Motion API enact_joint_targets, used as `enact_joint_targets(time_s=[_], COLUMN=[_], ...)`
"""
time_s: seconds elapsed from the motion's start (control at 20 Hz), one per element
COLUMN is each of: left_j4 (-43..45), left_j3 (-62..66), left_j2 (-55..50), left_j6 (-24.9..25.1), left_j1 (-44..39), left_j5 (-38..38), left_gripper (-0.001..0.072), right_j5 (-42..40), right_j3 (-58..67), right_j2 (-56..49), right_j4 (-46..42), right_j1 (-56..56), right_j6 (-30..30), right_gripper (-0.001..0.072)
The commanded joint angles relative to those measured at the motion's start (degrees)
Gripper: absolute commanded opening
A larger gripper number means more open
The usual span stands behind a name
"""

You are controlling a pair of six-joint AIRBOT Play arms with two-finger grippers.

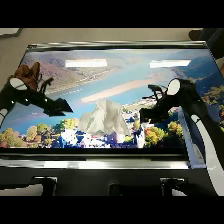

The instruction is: Fold the shirts.

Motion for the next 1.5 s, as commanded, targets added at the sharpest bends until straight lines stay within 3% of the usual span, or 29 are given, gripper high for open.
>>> enact_joint_targets(time_s=[0.0, 0.05, 0.25, 0.3, 0.4, 0.45, 0.5, 0.55, 0.7, 0.95, 1.0, 1.05, 1.15, 1.2, 1.35, 1.45], left_j4=[0.4, 0.5, 0.0, -0.8, -2.7, -3.6, -4.5, -5.2, -5.2, -5.2, -5.2, -5.2, -5.2, -5.2, -4.9, -2.1], left_j3=[-12.0, -14.0, -16.0, -16.0, -16.0, -16.0, -16.0, -16.0, -16.0, -16.0, -16.0, -16.0, -16.0, -16.0, -14.4, -9.9], left_j2=[0.2, 0.0, -2.6, -3.2, -4.3, -4.8, -5.2, -5.5, -5.6, -5.4, -5.3, -5.3, -5.1, -4.9, -3.2, 0.3], left_j6=[-0.3, -0.3, -0.2, -0.2, -0.3, -0.3, -0.4, -1.1, -2.8, -1.0, -0.2, -0.2, -0.2, -0.2, 0.8, 0.8], left_j1=[-0.9, -1.9, -5.0, -5.7, -6.7, -7.0, -7.2, -7.6, -8.1, -8.1, -8.1, -8.1, -8.1, -8.0, -7.2, -5.2], left_j5=[9.2, 11.3, 14.8, 16.0, 17.9, 18.8, 19.9, 21.3, 23.6, 21.0, 20.3, 19.9, 19.7, 19.6, 18.7, 18.6], left_gripper=[0.0601, 0.0600, 0.0601, 0.0601, 0.0600, 0.0570, 0.0463, 0.0401, 0.0040, 0.0027, 0.0027, 0.0026, 0.0027, 0.0027, 0.0023, 0.0023], right_j5=[-1.9, -2.3, -9.1, -11.5, -14.9, -16.2, -17.6, -19.1, -21.1, -25.0, -26.9, -28.6, -31.0, -31.3, -28.4, -27.5], right_j3=[-6.8, -8.2, -13.6, -15.1, -17.4, -18.3, -19.0, -19.8, -21.0, -21.0, -21.0, -21.0, -21.0, -20.9, -18.9, -16.6], right_j2=[-0.6, -0.6, -0.6, -0.6, -0.6, -0.6, -0.6, -0.7, -3.0, -8.8, -9.2, -9.2, -9.2, -9.2, -7.3, -2.7], right_j4=[3.9, 4.3, 9.4, 12.3, 17.0, 18.5, 19.4, 20.3, 26.1, 31.9, 32.2, 32.0, 32.2, 32.5, 29.9, 23.4], right_j1=[0.0, 0.0, 0.0, 0.0, 0.0, 0.0, 0.0, 0.0, 0.1, 4.2, 5.3, 6.0, 6.4, 6.4, 5.2, 3.0], right_j6=[-1.8, -1.9, -2.6, -3.8, -5.3, -5.6, -5.6, -5.6, -5.7, -5.8, -4.4, -3.0, -1.4, -1.4, -3.4, -3.2], right_gripper=[0.0591, 0.0630, 0.0636, 0.0673, 0.0680, 0.0681, 0.0682, 0.0687, 0.0693, 0.0693, 0.0667, 0.0541, 0.0077, 0.0047, 0.0045, 0.0042])
